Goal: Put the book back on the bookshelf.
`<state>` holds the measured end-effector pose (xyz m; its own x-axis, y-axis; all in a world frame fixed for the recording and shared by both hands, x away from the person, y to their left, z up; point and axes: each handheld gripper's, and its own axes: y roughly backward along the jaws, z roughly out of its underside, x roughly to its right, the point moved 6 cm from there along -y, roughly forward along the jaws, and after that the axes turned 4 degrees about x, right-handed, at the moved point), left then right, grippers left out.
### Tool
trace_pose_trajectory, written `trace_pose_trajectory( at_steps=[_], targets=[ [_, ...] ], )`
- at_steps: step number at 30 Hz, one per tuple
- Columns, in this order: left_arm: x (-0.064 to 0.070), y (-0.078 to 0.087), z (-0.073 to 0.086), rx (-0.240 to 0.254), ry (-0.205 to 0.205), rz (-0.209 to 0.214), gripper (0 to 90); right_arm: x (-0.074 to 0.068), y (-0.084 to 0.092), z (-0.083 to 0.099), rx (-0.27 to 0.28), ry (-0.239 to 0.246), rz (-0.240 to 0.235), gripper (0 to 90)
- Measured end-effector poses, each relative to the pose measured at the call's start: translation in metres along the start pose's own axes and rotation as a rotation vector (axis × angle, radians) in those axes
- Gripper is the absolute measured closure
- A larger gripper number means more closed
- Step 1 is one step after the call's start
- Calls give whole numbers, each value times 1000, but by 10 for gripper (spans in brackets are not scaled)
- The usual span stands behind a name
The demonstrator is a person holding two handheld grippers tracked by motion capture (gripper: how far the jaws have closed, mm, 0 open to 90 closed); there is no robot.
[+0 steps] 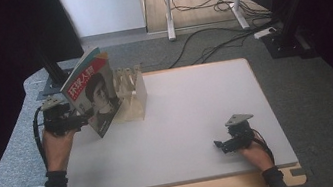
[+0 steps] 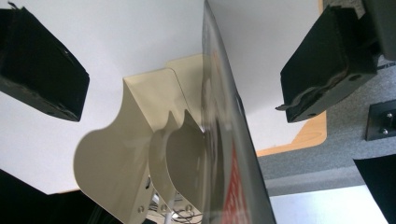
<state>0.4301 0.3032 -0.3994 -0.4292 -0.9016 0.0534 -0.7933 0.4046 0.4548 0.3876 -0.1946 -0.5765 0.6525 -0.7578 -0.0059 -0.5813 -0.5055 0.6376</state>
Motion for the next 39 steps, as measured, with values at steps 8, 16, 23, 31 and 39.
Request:
trace_pose_trajectory(
  at_steps=[8,16,23,31,39],
  targets=[
    [16,19,15,31,-12,25,0,0,0,0,-1,0,1,22],
    [45,22,29,37,-53,94,0,0,0,0,0,3,2,22],
    [78,7,39,24,-97,174,0,0,0,0,0,3,2,22],
    [116,-24,58,-28,-148,263,0,0,0,0,1,2,2,23],
    [133,-52,87,-84,-154,308,0,0,0,0,1,2,2,23]
  ],
)
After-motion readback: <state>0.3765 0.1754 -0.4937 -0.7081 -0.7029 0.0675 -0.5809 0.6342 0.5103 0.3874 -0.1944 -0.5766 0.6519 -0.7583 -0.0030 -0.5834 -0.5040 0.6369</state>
